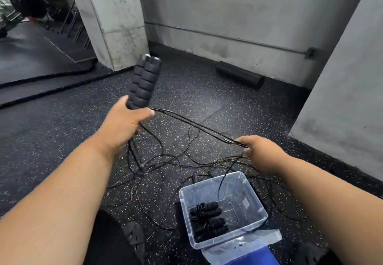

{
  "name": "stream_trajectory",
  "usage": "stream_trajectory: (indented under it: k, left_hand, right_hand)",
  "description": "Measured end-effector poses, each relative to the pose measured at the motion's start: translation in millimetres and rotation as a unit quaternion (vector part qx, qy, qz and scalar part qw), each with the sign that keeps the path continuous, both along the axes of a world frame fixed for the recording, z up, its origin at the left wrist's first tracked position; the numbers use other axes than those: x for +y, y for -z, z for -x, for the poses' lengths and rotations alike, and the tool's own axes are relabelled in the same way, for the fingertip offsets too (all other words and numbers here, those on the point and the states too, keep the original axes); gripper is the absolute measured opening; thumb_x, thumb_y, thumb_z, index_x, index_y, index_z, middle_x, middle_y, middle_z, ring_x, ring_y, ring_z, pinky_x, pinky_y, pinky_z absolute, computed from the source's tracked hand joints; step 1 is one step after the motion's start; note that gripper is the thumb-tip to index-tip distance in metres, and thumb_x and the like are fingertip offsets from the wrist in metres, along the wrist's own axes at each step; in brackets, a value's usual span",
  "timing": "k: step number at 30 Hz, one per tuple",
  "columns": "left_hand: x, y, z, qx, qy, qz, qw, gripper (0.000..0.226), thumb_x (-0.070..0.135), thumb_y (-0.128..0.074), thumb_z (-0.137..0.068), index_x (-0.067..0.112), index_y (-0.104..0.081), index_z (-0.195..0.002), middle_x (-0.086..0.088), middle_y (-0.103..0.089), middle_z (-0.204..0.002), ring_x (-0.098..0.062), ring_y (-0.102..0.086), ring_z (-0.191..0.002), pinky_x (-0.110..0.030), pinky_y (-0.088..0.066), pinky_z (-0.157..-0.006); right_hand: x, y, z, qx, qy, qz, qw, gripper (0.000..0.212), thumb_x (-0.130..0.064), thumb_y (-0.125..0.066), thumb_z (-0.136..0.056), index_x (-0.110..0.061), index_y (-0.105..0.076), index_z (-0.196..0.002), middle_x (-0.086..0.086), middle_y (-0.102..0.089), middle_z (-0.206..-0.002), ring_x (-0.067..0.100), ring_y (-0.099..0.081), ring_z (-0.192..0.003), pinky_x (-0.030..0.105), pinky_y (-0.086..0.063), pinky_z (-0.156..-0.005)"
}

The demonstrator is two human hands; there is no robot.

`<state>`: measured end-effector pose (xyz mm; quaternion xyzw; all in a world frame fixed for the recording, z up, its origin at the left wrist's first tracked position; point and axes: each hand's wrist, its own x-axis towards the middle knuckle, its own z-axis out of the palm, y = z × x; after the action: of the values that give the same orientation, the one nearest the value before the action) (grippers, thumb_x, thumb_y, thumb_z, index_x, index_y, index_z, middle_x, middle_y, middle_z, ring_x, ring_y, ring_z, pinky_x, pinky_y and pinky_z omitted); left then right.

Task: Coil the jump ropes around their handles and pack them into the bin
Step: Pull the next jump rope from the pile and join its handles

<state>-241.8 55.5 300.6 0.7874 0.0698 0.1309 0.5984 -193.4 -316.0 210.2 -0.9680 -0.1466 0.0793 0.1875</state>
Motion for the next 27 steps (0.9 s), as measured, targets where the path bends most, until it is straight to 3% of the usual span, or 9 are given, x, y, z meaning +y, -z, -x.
stream_trajectory:
  k: [2, 4, 9, 13, 17, 19, 23, 25, 27]
  left_hand:
    - [24, -5, -2, -0.029, -0.080, -0.021, 0.996, 0.026, 0.018, -0.081, -0.083, 0.026, -0.057, -0.087, 0.011, -0.059, -0.067, -0.014, -0.046, -0.063, -0.031, -0.042, -0.060]
    - [43, -10, -1, -0.057, -0.139, -0.034, 0.988, 0.024, 0.022, -0.080, -0.081, 0.025, -0.056, -0.080, 0.016, -0.057, -0.057, -0.013, -0.044, -0.060, -0.030, -0.041, -0.060]
    - [62, -11, 5, -0.065, -0.164, -0.024, 0.984, 0.022, 0.027, -0.077, -0.078, 0.026, -0.055, -0.080, 0.006, -0.050, -0.071, -0.015, -0.043, -0.062, -0.031, -0.041, -0.059]
    - [54, -5, 5, -0.053, -0.129, -0.038, 0.989, 0.024, 0.018, -0.079, -0.084, 0.026, -0.056, -0.084, 0.004, -0.053, -0.076, -0.016, -0.046, -0.068, -0.032, -0.042, -0.061]
    - [36, -3, 7, -0.048, -0.060, -0.019, 0.997, 0.028, 0.014, -0.079, -0.089, 0.029, -0.057, -0.096, 0.006, -0.055, -0.085, -0.011, -0.049, -0.072, -0.031, -0.045, -0.060]
    - [22, -4, 11, -0.041, -0.016, 0.012, 0.999, 0.032, 0.016, -0.082, -0.084, 0.028, -0.056, -0.099, 0.006, -0.053, -0.084, -0.010, -0.047, -0.069, -0.032, -0.045, -0.060]
    - [-15, -7, 22, 0.012, 0.118, 0.076, 0.990, 0.043, 0.023, -0.081, -0.069, 0.020, -0.056, -0.103, 0.004, -0.051, -0.081, -0.004, -0.046, -0.058, -0.032, -0.044, -0.059]
    - [-37, -4, 29, 0.050, 0.195, 0.066, 0.977, 0.044, 0.017, -0.078, -0.072, 0.017, -0.057, -0.111, 0.001, -0.052, -0.084, -0.003, -0.048, -0.057, -0.028, -0.046, -0.056]
    - [-59, 0, 36, 0.069, 0.249, 0.057, 0.964, 0.043, 0.013, -0.075, -0.074, 0.015, -0.057, -0.114, 0.002, -0.054, -0.081, -0.004, -0.048, -0.055, -0.025, -0.047, -0.052]
  right_hand:
    - [-21, 7, -12, 0.025, 0.036, 0.016, 0.999, 0.028, -0.015, -0.055, -0.102, -0.041, -0.064, -0.107, -0.001, -0.074, -0.103, 0.019, -0.065, -0.079, 0.024, -0.043, -0.064]
    - [-42, 11, -21, 0.033, 0.068, 0.061, 0.995, 0.031, -0.010, -0.051, -0.100, -0.036, -0.068, -0.105, -0.004, -0.072, -0.097, 0.018, -0.066, -0.082, 0.025, -0.043, -0.063]
    - [-82, 37, -26, 0.062, 0.115, 0.266, 0.955, 0.023, -0.006, -0.051, -0.093, -0.015, -0.061, -0.112, 0.006, -0.069, -0.122, 0.025, -0.067, -0.107, 0.032, -0.054, -0.088]
    - [-67, 62, -21, 0.119, 0.081, 0.309, 0.940, 0.034, -0.013, -0.050, -0.096, -0.010, -0.062, -0.127, 0.007, -0.064, -0.135, 0.026, -0.065, -0.120, 0.036, -0.053, -0.100]
    - [-30, 56, -11, 0.103, 0.102, 0.247, 0.958, 0.043, -0.029, -0.058, -0.089, -0.020, -0.051, -0.130, 0.009, -0.063, -0.134, 0.032, -0.063, -0.120, 0.043, -0.053, -0.099]
    - [-9, 44, 1, 0.098, 0.088, 0.215, 0.968, 0.068, -0.040, -0.068, -0.087, -0.024, -0.041, -0.147, 0.012, -0.053, -0.145, 0.033, -0.059, -0.127, 0.044, -0.050, -0.105]
    - [42, -3, 37, 0.080, 0.008, -0.085, 0.993, 0.107, -0.058, -0.079, -0.080, -0.038, -0.014, -0.162, 0.000, -0.031, -0.164, 0.020, -0.041, -0.145, 0.041, -0.035, -0.120]
    - [69, -26, 56, 0.073, -0.045, -0.222, 0.971, 0.113, -0.060, -0.083, -0.075, -0.048, -0.010, -0.160, -0.012, -0.028, -0.165, 0.008, -0.034, -0.147, 0.038, -0.029, -0.122]
    - [91, -40, 64, 0.120, -0.074, -0.326, 0.935, 0.108, -0.049, -0.086, -0.078, -0.046, -0.016, -0.160, -0.010, -0.042, -0.158, 0.003, -0.043, -0.139, 0.033, -0.033, -0.116]
